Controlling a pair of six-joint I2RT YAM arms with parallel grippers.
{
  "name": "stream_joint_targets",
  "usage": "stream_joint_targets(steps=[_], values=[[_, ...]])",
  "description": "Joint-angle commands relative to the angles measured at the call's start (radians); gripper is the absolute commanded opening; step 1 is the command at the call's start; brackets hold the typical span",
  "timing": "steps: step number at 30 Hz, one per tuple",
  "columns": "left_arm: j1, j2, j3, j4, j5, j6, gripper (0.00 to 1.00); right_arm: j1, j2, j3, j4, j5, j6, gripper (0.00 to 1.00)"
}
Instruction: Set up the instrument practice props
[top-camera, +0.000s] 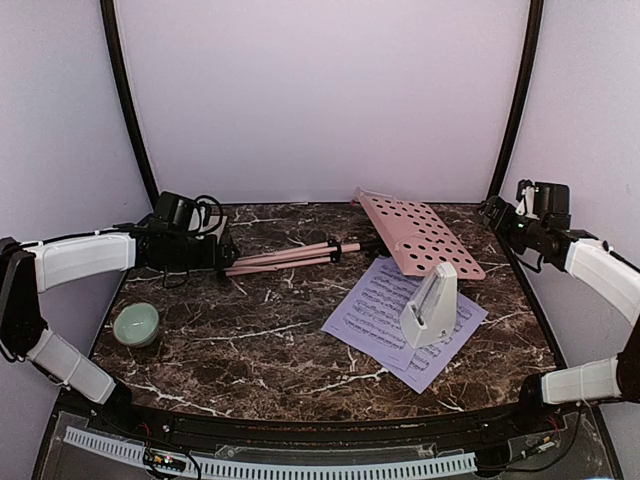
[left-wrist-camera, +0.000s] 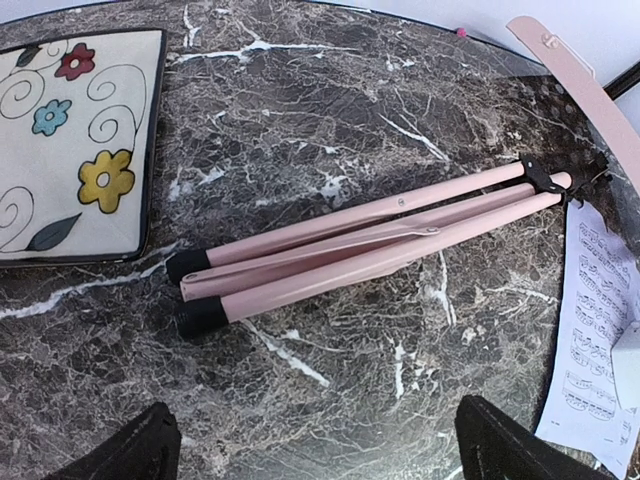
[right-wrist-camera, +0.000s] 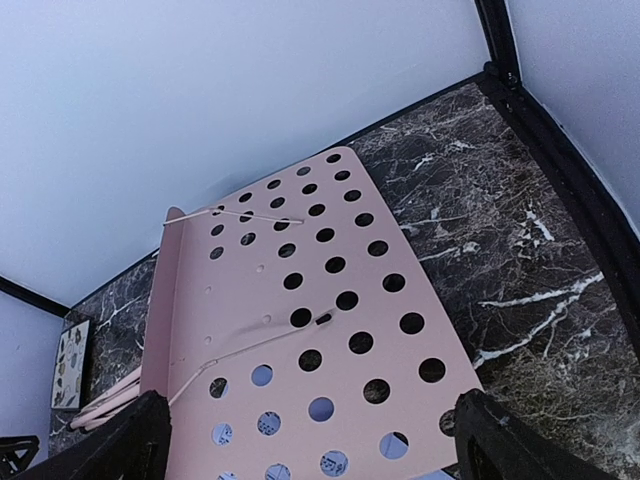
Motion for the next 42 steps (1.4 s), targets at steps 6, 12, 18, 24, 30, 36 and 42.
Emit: stream_joint_targets(steps=[6,12,18,24,30,36,42], values=[[-0.014,0.102,0.251,0.009,0.213,0.269,0.99,-0.008,0.014,0.012,0.044,-0.008,0.127,0.99],[-0.037,0.249,0.453,-0.077,0.366,0.456,0.99,-0.009,-0.03,0.005,0.054,-0.064,0.064,0.99],[-0.081,0.47,0.728,-0.228,0.387,0.584,0.98,-0.009,-0.07,0.002,0.05,-0.168,-0.01,0.99],[-0.131,0.692,0.98,-0.376,0.345,0.688,0.92,-0.011,-0.087,-0.013,0.046,-0.2,-0.018,0.99],[-0.179,0.839,1.164,-0.434,0.36,0.759,0.91,-0.014,-0.098,-0.024,0.048,-0.21,-0.021,0.99],[-0.212,0.974,1.325,-0.456,0.329,0.791,0.87,-0.015,-0.106,-0.031,0.044,-0.228,-0.024,0.99],[-0.218,1.063,1.412,-0.472,0.266,0.837,0.86,-0.017,-0.12,-0.045,0.042,-0.239,-0.027,0.99]])
